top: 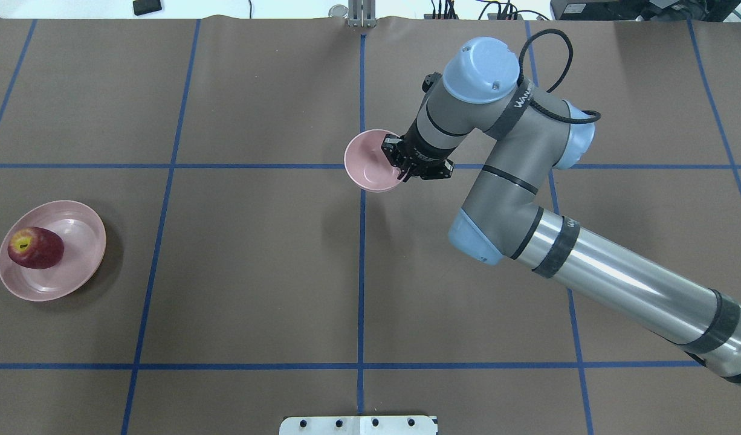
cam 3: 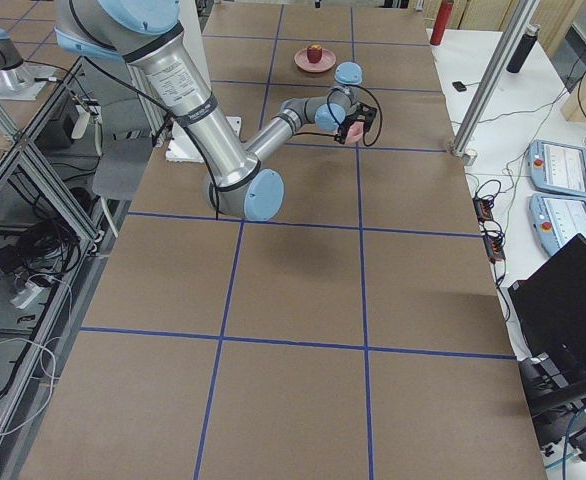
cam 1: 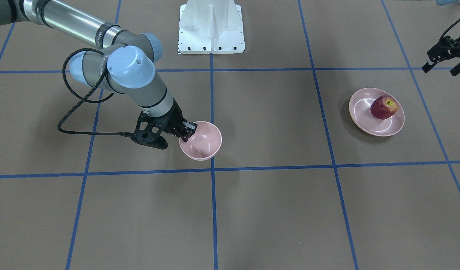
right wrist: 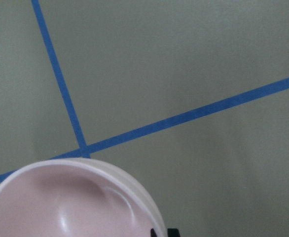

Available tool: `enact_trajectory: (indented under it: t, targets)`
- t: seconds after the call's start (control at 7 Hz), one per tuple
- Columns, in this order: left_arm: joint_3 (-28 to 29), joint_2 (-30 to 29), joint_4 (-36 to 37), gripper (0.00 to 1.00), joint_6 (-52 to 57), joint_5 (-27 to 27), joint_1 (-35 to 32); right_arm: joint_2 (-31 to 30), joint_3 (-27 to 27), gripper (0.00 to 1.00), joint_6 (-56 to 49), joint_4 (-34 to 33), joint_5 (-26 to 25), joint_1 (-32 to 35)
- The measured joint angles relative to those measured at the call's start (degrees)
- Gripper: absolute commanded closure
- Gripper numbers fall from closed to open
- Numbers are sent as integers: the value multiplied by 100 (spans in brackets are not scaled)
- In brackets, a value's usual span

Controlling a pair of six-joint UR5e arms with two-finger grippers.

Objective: Move apple from plate to bowl
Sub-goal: 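Carry the pink bowl with the right gripper to the table center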

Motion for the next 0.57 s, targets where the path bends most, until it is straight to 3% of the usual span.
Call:
enact_trajectory:
  t: [0.57]
  targets:
    - [-22,-3,-3,2,-12,-1,5,149,-465,100,765,257,-228,-272]
